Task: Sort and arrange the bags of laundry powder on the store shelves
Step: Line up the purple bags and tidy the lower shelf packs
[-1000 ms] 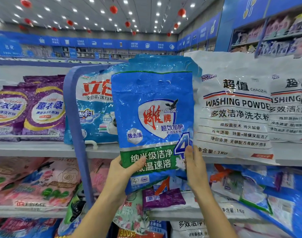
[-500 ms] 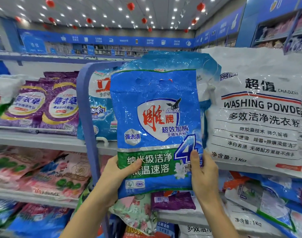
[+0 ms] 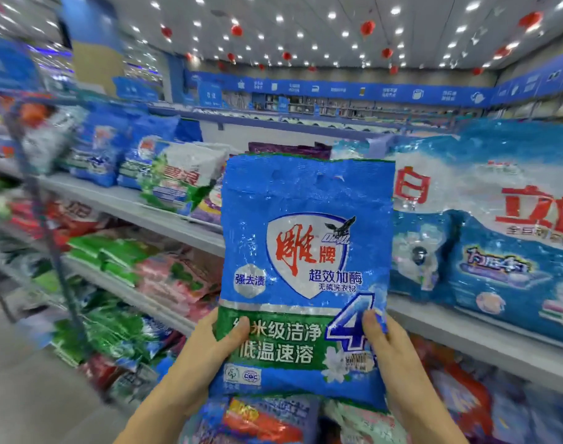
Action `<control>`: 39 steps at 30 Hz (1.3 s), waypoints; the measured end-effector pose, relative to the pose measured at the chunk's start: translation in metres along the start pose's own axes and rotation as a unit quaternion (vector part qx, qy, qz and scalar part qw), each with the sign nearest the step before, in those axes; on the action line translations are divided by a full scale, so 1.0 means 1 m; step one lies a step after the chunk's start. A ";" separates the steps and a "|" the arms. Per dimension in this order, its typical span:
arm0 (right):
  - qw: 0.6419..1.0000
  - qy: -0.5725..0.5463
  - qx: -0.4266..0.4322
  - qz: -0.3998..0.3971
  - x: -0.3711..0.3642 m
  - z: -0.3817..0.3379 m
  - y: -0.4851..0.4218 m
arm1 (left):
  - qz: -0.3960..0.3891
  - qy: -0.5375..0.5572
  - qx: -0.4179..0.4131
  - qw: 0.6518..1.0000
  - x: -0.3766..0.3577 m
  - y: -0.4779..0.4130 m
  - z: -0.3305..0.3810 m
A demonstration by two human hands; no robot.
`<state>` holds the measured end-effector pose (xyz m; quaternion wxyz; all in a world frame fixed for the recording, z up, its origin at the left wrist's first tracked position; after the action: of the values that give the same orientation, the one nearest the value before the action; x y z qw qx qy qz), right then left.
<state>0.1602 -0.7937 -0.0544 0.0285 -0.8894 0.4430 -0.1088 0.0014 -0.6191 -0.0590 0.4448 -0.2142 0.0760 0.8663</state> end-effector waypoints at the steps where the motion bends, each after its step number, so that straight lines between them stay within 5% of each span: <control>1: 1.000 -0.018 -0.008 -0.011 -0.024 -0.002 -0.003 | 0.021 -0.003 -0.002 1.000 0.023 0.000 0.008; 8: 0.988 -0.106 -0.080 -0.077 -0.214 -0.017 -0.032 | 0.115 -0.045 -0.015 0.992 0.204 -0.002 0.080; 15: 0.985 -0.134 -0.066 -0.089 -0.362 -0.050 -0.081 | 0.104 -0.042 -0.009 0.994 0.331 -0.039 0.156; 32: 0.987 -0.148 0.009 -0.068 -0.545 -0.100 -0.301 | 0.096 -0.125 -0.163 0.974 0.471 -0.277 0.295; 39: 0.994 -0.092 0.047 -0.039 -0.603 -0.120 -0.387 | 0.076 -0.080 -0.176 0.978 0.531 -0.377 0.328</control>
<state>0.0845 -0.0748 0.0175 0.1069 -0.9101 0.3975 -0.0485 -0.0673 0.1020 0.0243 0.3374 -0.2130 -0.0971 0.9118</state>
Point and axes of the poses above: each hand's wrist, its own y-axis away from the middle knuckle, its own x-axis out of the back of the hand, z = x × y, the point moved 4 cm from there along -y, towards the middle knuckle, and after that the axes turned 12 degrees about y, right-handed, at the moved point
